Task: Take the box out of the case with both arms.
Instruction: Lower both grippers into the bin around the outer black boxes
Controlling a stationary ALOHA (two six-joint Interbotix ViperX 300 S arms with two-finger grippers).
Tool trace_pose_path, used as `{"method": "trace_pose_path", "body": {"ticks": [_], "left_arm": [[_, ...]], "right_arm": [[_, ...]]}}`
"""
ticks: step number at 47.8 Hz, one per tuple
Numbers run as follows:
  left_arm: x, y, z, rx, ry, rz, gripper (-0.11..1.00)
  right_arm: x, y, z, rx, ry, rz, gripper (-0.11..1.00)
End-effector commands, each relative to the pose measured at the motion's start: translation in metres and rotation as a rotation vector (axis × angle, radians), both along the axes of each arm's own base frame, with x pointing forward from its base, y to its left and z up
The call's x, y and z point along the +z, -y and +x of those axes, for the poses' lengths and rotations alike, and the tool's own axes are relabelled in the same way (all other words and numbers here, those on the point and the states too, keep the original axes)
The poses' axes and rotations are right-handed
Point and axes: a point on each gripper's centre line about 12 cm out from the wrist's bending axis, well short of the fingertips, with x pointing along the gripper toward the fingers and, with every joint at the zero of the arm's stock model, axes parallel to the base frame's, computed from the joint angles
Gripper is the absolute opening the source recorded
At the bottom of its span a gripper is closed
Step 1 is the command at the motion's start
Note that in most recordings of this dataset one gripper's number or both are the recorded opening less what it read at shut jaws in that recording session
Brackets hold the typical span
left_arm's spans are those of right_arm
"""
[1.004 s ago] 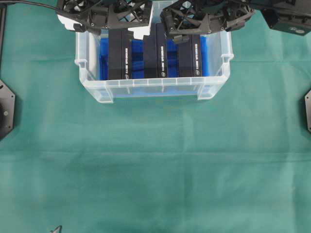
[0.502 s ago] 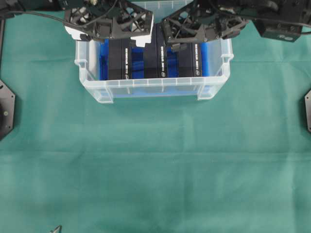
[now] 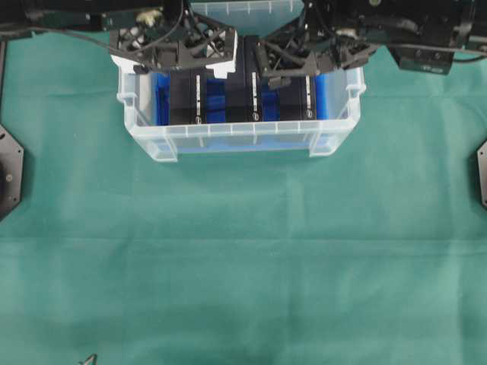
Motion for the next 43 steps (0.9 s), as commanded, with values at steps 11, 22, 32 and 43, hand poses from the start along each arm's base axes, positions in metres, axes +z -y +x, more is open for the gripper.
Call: {"method": "trace_pose_path", "body": {"ticks": [11,22,32,43], "left_arm": [[-0.015,-0.004,0.001,0.004,0.002,0.003,0.90],[-0.023,-0.009,-0.003,0.016,-0.013,-0.001,0.90],[-0.029,-0.011,-0.006,0.023,-0.029,-0.008,0.90],[-0.036,-0.010,-0.008,0.022,-0.032,-0.014,0.90]], "right_arm": [[-0.009,0.005,-0.001,0.000,0.030,-0.008,0.95],[-0.020,0.006,0.000,0.000,0.017,-0.004,0.95],[-0.027,0.007,-0.001,-0.003,-0.003,0.002,0.95],[-0.032,0.007,0.000,-0.008,-0.014,0.010,0.95]]}}
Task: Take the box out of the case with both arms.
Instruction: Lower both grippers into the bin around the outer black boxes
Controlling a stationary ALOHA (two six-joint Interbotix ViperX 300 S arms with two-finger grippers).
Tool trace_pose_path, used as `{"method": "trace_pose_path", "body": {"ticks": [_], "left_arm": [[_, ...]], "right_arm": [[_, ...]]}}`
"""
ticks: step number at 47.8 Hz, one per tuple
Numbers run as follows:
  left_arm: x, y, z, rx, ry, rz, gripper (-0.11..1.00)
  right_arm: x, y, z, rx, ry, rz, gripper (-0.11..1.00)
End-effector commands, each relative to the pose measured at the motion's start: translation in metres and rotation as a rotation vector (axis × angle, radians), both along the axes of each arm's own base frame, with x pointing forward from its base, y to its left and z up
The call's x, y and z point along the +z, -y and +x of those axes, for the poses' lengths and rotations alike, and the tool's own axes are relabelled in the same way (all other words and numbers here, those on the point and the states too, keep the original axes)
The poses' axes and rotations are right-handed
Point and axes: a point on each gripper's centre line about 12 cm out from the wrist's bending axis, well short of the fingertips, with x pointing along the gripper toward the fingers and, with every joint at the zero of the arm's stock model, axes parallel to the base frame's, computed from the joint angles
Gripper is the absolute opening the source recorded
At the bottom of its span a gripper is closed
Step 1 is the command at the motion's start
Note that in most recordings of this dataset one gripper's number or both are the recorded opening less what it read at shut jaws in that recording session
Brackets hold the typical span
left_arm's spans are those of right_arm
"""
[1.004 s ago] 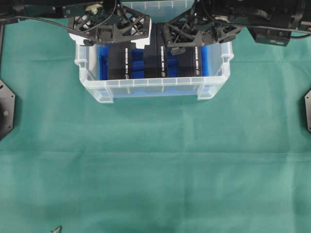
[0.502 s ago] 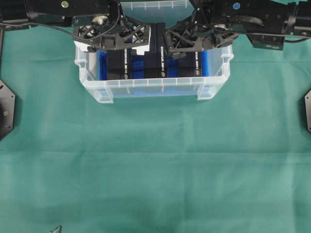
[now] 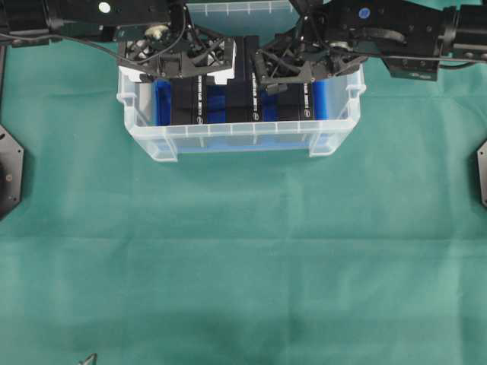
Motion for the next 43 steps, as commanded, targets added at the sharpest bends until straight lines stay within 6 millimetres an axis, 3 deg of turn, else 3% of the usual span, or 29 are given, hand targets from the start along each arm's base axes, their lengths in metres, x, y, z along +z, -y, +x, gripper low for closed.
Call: {"method": "trace_pose_path", "body": {"ticks": [1,21,26,32,36,43], "left_arm": [[0.003,-0.002,-0.003,0.004,0.005,0.004,0.90],[0.003,0.000,-0.002,-0.003,0.007,-0.005,0.90],[0.003,0.001,-0.002,-0.005,0.002,-0.008,0.85],[0.006,0.003,-0.004,-0.012,0.009,-0.007,0.62],[0.010,0.003,-0.004,-0.013,0.023,-0.002,0.62],[0.012,0.002,-0.005,-0.011,0.031,-0.001,0.62]], "right_arm": [[-0.003,0.003,-0.003,-0.017,-0.012,0.007,0.95],[-0.005,0.001,-0.004,-0.063,-0.021,0.036,0.95],[-0.005,0.000,-0.008,-0.070,-0.052,0.043,0.94],[-0.006,0.000,-0.014,-0.093,-0.101,0.053,0.82],[-0.006,-0.001,-0.016,-0.115,-0.108,0.053,0.65],[-0.004,0.000,-0.012,-0.108,-0.072,0.040,0.65]]}}
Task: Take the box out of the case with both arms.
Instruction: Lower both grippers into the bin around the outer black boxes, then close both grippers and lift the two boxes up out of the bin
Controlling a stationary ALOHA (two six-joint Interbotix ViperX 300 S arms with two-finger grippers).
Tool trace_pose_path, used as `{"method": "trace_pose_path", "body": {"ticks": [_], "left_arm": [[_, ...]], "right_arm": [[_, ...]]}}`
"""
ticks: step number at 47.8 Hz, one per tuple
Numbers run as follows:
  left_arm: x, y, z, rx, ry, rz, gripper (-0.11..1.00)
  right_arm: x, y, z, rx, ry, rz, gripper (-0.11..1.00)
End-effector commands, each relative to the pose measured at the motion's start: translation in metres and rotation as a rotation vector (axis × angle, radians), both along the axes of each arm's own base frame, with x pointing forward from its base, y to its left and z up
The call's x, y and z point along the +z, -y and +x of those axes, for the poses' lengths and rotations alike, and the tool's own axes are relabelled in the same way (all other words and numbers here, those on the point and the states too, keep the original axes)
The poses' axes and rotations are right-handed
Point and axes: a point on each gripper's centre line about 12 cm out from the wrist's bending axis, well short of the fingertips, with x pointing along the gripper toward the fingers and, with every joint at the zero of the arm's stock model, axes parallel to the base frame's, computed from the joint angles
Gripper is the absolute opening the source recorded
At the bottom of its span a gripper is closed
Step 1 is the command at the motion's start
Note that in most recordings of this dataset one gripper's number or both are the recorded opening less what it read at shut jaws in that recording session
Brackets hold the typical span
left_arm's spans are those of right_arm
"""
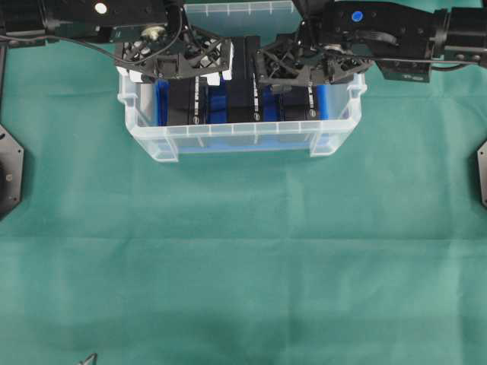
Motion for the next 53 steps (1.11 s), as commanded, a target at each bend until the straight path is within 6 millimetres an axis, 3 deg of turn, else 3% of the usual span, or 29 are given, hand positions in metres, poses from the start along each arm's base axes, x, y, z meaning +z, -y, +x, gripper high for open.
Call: {"method": "trace_pose_path", "body": {"ticks": [1,23,36,53], "left_arm": [[0.013,0.000,-0.002,0.002,0.031,0.010,0.62],[0.020,0.001,0.002,0.007,0.052,0.004,0.62],[0.032,0.006,0.003,-0.005,0.064,0.000,0.62],[0.078,0.009,0.004,-0.005,0.098,0.006,0.62]], "right_arm": [[0.006,0.003,-0.004,-0.003,0.006,-0.010,0.65],[0.010,0.004,-0.001,-0.002,0.024,-0.016,0.65],[0.030,0.006,0.001,-0.003,0.072,-0.036,0.65],[0.074,0.010,0.000,-0.012,0.106,-0.085,0.65]]}}
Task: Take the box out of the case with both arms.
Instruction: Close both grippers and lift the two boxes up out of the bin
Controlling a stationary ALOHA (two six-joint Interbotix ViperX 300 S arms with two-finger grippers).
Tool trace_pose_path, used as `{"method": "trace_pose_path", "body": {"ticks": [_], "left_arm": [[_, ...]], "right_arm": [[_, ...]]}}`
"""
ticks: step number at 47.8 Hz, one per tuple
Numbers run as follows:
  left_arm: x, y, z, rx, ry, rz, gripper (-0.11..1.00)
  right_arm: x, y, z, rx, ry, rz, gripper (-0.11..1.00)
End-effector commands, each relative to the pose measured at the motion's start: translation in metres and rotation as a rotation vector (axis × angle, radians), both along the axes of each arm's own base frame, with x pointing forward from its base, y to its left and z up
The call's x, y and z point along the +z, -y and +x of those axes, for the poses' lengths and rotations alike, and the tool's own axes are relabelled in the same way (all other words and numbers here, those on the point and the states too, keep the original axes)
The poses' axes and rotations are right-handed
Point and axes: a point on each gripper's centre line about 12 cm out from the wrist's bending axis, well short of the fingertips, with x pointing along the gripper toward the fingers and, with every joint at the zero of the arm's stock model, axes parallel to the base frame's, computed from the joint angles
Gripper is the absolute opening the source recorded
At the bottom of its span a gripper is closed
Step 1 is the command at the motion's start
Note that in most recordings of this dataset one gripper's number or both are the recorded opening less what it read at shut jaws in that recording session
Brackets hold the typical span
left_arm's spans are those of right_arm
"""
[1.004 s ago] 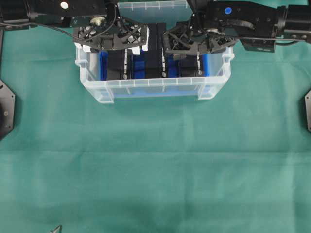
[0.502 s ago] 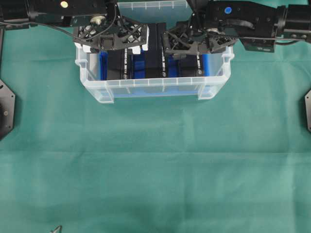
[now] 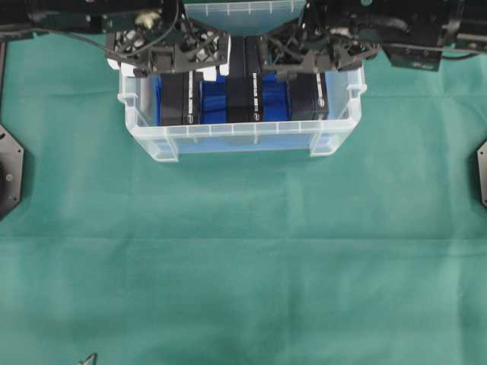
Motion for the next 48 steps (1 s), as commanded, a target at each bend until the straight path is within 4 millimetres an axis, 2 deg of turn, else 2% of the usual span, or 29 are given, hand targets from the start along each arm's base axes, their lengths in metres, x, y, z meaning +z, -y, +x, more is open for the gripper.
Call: {"method": "trace_pose_path", "body": {"ticks": [1,20,38,48], "left_arm": [[0.040,0.002,0.002,-0.006,0.087,0.026,0.62],[0.115,0.001,0.005,-0.061,0.130,0.055,0.62],[0.163,0.005,-0.003,-0.088,0.113,0.056,0.62],[0.182,0.009,-0.004,-0.092,0.110,0.052,0.62]], "right_arm": [[0.038,0.002,-0.001,-0.003,0.073,-0.043,0.65],[0.101,0.008,-0.005,-0.009,0.137,-0.124,0.65],[0.149,0.006,-0.012,-0.008,0.165,-0.169,0.65],[0.172,0.004,-0.016,0.008,0.178,-0.183,0.65]]}}
